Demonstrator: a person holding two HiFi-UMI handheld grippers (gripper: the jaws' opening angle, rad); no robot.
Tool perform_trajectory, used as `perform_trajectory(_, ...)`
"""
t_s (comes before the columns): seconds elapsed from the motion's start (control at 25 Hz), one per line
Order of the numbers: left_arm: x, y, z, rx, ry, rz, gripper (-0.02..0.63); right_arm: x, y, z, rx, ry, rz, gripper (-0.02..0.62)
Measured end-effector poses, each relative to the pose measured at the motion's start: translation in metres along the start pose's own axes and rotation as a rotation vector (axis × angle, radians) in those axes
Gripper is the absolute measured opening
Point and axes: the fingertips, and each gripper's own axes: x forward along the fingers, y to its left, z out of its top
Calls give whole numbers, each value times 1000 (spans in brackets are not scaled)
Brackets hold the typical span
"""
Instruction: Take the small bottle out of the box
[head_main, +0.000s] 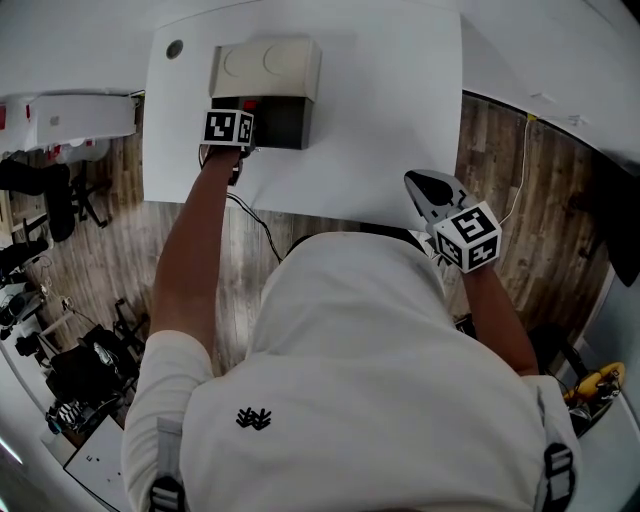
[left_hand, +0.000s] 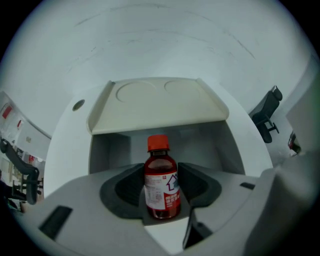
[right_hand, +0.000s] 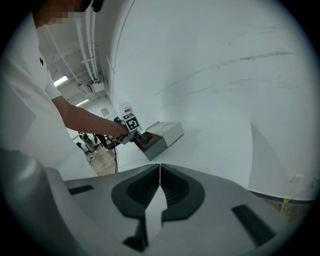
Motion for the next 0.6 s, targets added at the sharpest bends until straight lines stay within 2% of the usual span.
perform_trajectory(0.24, -19, -6, 15, 8, -104, -29, 216, 7, 10, 5, -26, 2, 13, 8)
perform_trajectory(0.6, -64, -16, 16, -13, -268, -106, 215, 20, 39, 10, -81, 6, 34, 8)
